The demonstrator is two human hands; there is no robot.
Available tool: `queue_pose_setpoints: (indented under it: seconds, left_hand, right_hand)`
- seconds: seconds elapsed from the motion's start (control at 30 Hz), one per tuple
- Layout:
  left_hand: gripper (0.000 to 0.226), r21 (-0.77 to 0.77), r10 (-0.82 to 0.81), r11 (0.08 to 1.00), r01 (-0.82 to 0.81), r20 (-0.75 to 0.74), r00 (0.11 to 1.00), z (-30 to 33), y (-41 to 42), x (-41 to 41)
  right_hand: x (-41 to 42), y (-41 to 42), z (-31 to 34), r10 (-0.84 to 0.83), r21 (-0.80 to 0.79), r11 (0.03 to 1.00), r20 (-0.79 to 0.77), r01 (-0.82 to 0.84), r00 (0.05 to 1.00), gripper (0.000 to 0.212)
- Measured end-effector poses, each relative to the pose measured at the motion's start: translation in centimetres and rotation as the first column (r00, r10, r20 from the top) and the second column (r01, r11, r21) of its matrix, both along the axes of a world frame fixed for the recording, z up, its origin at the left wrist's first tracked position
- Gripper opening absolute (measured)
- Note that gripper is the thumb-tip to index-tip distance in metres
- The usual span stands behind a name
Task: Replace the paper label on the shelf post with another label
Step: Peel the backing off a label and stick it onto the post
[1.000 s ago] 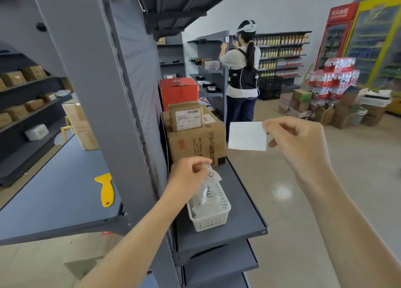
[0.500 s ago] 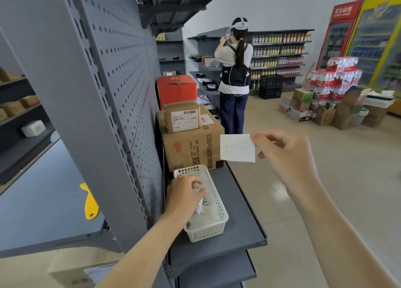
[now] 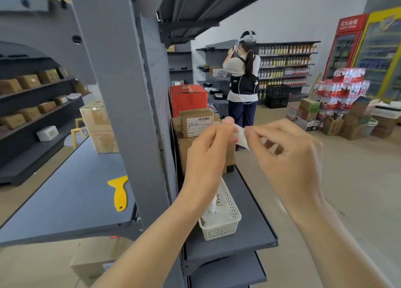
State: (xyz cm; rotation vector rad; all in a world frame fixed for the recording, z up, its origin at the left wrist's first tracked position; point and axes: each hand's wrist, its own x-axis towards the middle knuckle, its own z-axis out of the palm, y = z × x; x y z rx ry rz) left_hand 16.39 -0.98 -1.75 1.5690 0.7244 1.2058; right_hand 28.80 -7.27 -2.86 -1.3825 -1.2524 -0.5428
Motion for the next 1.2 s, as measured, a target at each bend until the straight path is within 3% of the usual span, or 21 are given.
queue_pose_setpoints:
  seconds: [0.17,0.33,0.4,0.47,0.57,0.63,0.8,0.9,1.1,1.2]
  left_hand:
    - [0.012,0.068,-0.016,0.998,0.016,0.004,1.000,2.3,-0.6,-2.0]
    - [0.010,0.157,0.042,0.987,-0.044,0.015,0.999,4.1,-0.6,-4.7]
    - [0.009,0.194,0.088,0.977,-0.091,0.023,0.996,4.5,-0.8,-6.2]
    - [0.007,0.202,0.092,0.974,-0.099,0.043,0.995,4.9,-1.2,-7.7]
    - [0.010,0.191,0.043,0.980,-0.061,0.096,0.994,5.5,-2.0,-10.1]
    - [0.015,0.222,0.057,0.972,-0.076,0.091,0.994,5.7,-2.2,-11.5]
    - [0.012,0.227,0.164,0.958,-0.174,0.063,0.984,5.8,-1.8,-14.7]
    - [0.020,0.316,0.312,0.902,-0.294,-0.007,0.950,5.8,-0.9,-16.2]
    - [0.016,0.486,0.505,0.786,-0.382,-0.149,0.850,4.8,0.7,-17.9]
    - [0.016,0.464,0.527,0.785,-0.410,-0.152,0.836,4.0,1.6,-18.0]
  right_hand:
    - [-1.7,-0.2,0.8,-0.032,0.049,0.999,0.188,0.023,0.982,0.013]
    - [-3.1,-1.0,1.9,0.048,0.021,0.998,0.254,-0.055,0.966,0.023]
    - [-4.2,-1.3,2.6,0.110,0.043,0.992,0.148,-0.117,0.983,0.023]
    - [-5.5,-1.6,3.6,0.209,0.069,0.977,-0.093,-0.203,0.973,0.023]
    - [-7.3,-1.4,5.3,0.404,0.034,0.904,-0.395,-0.427,0.825,0.015]
    - [-8.5,-0.9,5.8,0.483,0.053,0.855,-0.443,-0.516,0.755,0.008]
    - [-11.4,1.1,6.0,0.473,0.008,0.862,-0.372,-0.507,0.798,0.021]
    - [-12.8,2.4,5.8,0.436,-0.087,0.870,-0.323,-0.486,0.840,0.031]
    - [-13.6,4.5,5.3,0.308,-0.163,0.925,-0.206,-0.343,0.929,0.036]
    - [-14.0,4.9,5.4,0.244,-0.195,0.943,-0.141,-0.268,0.960,0.035]
